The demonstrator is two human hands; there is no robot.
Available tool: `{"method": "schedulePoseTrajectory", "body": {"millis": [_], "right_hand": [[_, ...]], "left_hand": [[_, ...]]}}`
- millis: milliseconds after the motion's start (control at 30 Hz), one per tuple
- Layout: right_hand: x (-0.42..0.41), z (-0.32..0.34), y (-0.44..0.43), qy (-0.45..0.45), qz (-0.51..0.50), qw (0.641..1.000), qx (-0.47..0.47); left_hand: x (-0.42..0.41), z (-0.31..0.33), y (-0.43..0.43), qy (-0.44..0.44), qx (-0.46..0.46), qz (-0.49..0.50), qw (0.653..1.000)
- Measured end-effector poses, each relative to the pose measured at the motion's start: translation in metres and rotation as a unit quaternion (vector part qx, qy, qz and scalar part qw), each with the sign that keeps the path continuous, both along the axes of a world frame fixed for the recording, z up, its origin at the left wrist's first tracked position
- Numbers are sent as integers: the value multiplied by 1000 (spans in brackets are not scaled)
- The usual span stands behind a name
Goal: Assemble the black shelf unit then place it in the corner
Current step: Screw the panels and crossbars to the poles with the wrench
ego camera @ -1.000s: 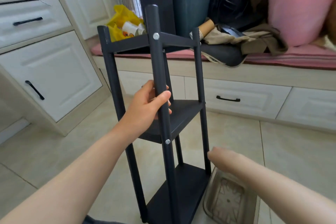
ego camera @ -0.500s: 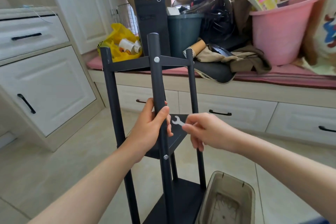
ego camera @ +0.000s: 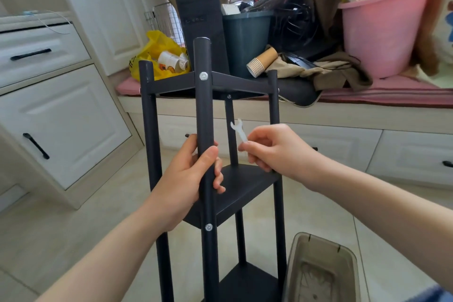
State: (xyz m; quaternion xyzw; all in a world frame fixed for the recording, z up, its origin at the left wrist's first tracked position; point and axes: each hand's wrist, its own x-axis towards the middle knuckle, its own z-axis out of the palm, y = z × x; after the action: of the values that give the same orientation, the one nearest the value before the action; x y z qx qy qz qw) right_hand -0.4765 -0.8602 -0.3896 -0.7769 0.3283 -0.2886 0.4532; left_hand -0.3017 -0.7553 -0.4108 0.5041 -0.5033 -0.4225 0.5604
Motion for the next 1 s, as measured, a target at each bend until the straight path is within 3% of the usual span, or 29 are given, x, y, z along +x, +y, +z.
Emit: {"method": "schedulePoseTrajectory", "body": {"millis": [167,367,567,1000], "right_hand": [[28,12,-1,-57,-20,998,-3],[58,16,1,-91,-31,995,14],[74,16,6,-76,-24,997,-17],[66,19,1,-121,-56,990,-47]], "left_hand": [[1,0,3,8,4,6,1000],[5,1,5,-22,-8,96,995],[3,1,4,-45,-29,165,985],[-3,-3,7,-29,-33,128,991]]}}
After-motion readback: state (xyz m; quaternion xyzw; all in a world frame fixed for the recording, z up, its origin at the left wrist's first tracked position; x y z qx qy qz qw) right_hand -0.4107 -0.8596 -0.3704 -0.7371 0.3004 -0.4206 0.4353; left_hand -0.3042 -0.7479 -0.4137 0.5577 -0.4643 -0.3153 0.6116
